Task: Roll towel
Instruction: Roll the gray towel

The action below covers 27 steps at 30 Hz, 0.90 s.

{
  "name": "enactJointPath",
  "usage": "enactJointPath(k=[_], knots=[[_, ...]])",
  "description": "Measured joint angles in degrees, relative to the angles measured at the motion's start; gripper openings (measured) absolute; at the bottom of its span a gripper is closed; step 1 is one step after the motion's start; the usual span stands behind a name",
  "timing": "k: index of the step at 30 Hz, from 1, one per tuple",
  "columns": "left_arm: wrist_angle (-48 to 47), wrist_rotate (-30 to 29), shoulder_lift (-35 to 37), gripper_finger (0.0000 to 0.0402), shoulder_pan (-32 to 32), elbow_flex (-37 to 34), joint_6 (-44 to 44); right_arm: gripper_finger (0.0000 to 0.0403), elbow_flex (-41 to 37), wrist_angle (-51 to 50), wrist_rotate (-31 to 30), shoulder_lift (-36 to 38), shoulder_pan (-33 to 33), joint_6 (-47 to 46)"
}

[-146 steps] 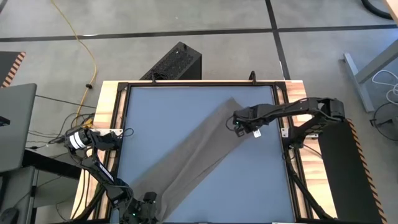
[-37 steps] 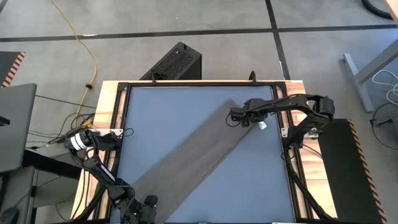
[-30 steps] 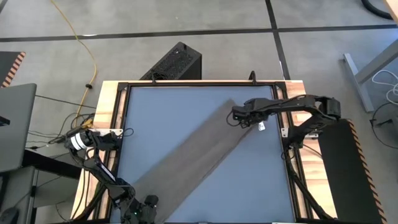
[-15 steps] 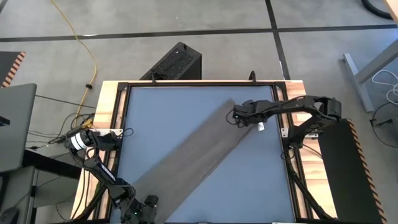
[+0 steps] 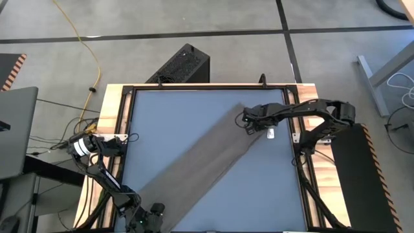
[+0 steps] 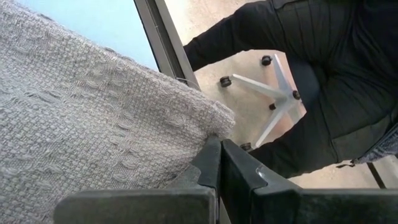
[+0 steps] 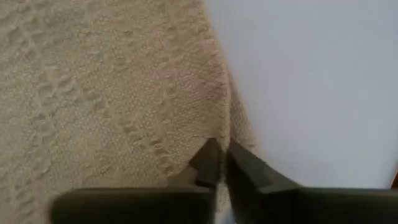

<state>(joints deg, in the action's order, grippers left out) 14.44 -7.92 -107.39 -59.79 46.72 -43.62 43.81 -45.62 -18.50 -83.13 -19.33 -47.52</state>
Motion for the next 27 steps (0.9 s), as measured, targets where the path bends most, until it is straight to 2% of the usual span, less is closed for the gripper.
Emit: enactJointPath(k=[2,7,16,27], knots=[[0.00,-0.02,0.00,0.0000,0.00,0.00,-0.01,0.0018,0.00,0.24,0.05,0.00,0.02,-0.01],[0.00,0.00,0.02,0.0000,0.00,0.00,-0.07,0.0033,0.00,0.21,-2.89,0.00,0.29,-3.27],[0.00,0.36,0.02,0.0000,0.00,0.02,-0.42,0.0022,0.04,0.42,-7.12,0.00,-2.67,-5.88],[0.07,1.10,0.03,0.0000,0.09,0.02,-0.63,0.0026,0.04,6.54,-9.68,0.00,-5.33,-3.52]])
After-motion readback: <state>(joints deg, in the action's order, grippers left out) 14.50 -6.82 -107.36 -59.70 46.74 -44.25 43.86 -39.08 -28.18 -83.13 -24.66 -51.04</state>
